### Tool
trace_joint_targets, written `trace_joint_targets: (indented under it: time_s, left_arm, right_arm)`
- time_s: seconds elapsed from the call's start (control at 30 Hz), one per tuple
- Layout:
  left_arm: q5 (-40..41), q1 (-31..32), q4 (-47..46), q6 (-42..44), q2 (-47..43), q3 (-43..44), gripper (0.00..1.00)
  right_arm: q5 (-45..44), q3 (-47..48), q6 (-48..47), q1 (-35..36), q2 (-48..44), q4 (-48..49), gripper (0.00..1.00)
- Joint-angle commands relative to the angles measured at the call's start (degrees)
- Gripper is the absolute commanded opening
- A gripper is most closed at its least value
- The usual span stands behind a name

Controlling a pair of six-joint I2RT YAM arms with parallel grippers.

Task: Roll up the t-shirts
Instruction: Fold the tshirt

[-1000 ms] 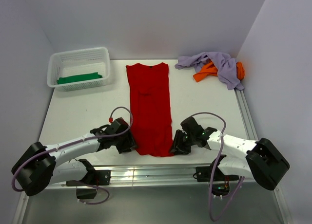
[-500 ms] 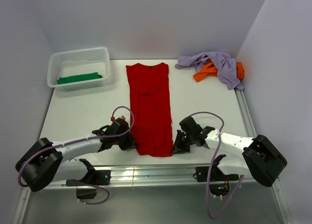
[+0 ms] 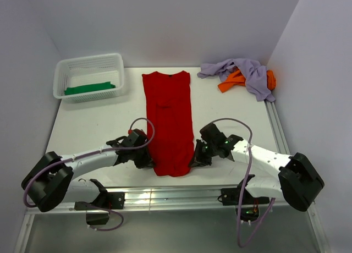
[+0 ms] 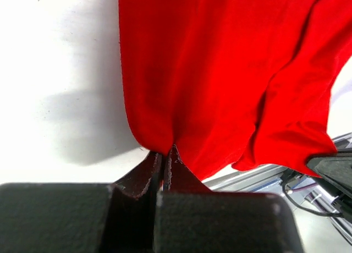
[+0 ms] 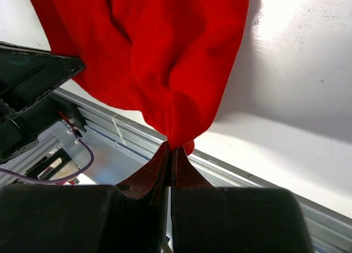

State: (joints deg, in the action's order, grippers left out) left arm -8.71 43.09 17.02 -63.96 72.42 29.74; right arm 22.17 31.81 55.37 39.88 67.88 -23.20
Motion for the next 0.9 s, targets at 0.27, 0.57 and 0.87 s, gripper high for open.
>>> trace_joint_targets:
  time_s: [0.27,0.57,0.87]
  left_arm:
    - [-2.28,-0.73,6.62,4.28,3.34,3.04,0.07]
    - [0.36,-0.73,17.24,7.27,-0.07,9.01,0.46]
    - [-2.80,-11.26,29.13,15.43,-0.45,25.36,0.54]
  right_arm:
    - [-2.04,0.18,-3.34,0.20,-1.60,-11.50,0.09]
    - [-9.25,11.32,-7.82,2.30,-2.84,-20.21,0.52]
    - [-14.79,22.06,-7.30,13.19,6.47,-18.46,0.37]
